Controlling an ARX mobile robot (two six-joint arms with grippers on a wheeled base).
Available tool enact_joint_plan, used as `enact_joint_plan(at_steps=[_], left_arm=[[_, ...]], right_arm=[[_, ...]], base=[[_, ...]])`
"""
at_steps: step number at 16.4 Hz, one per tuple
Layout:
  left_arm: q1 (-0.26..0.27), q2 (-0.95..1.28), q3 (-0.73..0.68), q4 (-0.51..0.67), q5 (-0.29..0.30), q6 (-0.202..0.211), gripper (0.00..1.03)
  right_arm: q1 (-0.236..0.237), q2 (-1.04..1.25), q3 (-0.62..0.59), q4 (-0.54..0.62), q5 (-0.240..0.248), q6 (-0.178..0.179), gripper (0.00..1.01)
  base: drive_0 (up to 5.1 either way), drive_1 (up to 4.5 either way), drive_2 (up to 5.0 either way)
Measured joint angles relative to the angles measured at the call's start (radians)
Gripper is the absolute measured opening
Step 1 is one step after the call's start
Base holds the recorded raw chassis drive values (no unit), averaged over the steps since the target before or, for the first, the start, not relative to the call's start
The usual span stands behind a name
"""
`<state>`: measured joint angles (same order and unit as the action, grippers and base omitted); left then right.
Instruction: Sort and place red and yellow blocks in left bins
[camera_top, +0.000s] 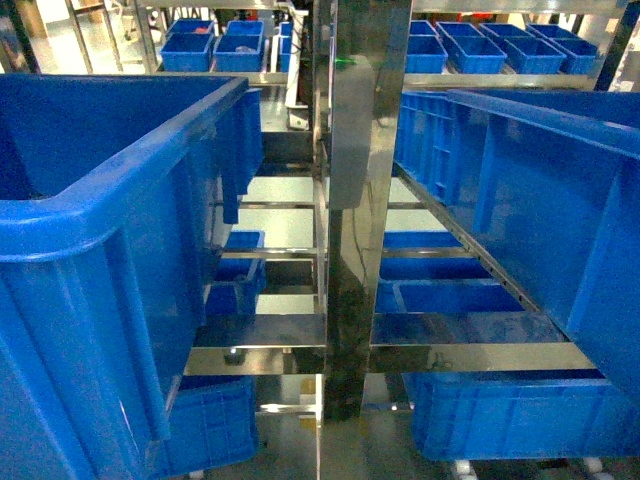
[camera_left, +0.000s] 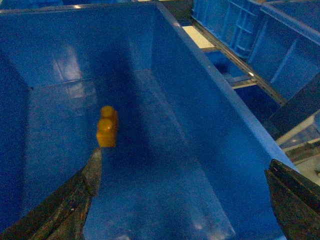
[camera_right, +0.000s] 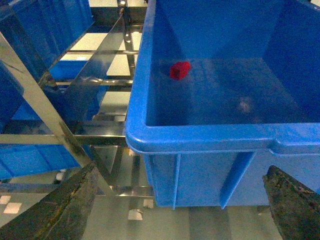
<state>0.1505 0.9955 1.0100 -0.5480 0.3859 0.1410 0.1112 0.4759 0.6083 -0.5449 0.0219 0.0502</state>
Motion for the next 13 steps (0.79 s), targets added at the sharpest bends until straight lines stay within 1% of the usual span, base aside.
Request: enact_joint_plan(at_steps=[1,3,4,5,6,7,8,9,10,11,12,13], left_arm=[[-0.013,-0.019,-0.008,-0.004,0.005,-0.014,0.98],[-0.029,-0.023,-0.016,-0.005,0.017,-0.063,0.98],[-0.028,-0.022,-0.018,-0.005,0.016,-0.082,0.98],[-0.024,-0.022,-0.018,-0.005,0.015,-0.090,0.98],[-0.043,-0.044,-0.069,0.146,-0.037,-0.106,0.94],[-0.080,-0.149,-0.256,0.453,-0.225,-0.119,0.80],[-0.131,-0.220,-0.384,0.611,-0.331,-0.125,0.69],[-0.154,-0.269,-0.492,0.763,-0.370,-0.133,0.54],[-0.154,-0.294,-0.554,0.817,-0.377,-0.134,0.44],[-0.149,-0.312,-0.605,0.831,-0.388,-0.135,0.34],[-0.148,-0.344,-0.674,0.845,-0.386,-0.136,0.20],[-0.151,-0.375,-0.716,0.864,-0.386,-0.136,0.07]], right_arm=[[0.000,0.000,0.000,0.000,0.000,0.000,0.98],[0.000,0.000,0.000,0.000,0.000,0.000,0.98],[0.000,0.000,0.000,0.000,0.000,0.000,0.98],[0.003,-0.004,-0.007,0.031,0.007,-0.003,0.97],[0.022,-0.105,-0.122,0.273,0.072,-0.021,0.86],[-0.085,-0.240,-0.246,0.400,-0.013,-0.036,0.71],[-0.127,-0.264,-0.284,0.455,-0.001,-0.037,0.60],[-0.114,-0.277,-0.330,0.472,-0.025,-0.043,0.45],[-0.106,-0.296,-0.368,0.478,-0.025,-0.044,0.34],[-0.107,-0.309,-0.393,0.485,-0.022,-0.044,0.25],[-0.111,-0.326,-0.417,0.498,-0.023,-0.044,0.10],[-0.111,-0.345,-0.436,0.510,-0.023,-0.046,0.02]], base=[[0.0,0.00,0.0],[0.0,0.00,0.0],[0.0,0.00,0.0],[0.0,0.00,0.0],[0.0,0.00,0.0],[0.0,0.00,0.0],[0.0,0.00,0.0],[0.0,0.00,0.0],[0.0,0.00,0.0],[0.0,0.00,0.0],[0.0,0.00,0.0],[0.0,0.00,0.0]])
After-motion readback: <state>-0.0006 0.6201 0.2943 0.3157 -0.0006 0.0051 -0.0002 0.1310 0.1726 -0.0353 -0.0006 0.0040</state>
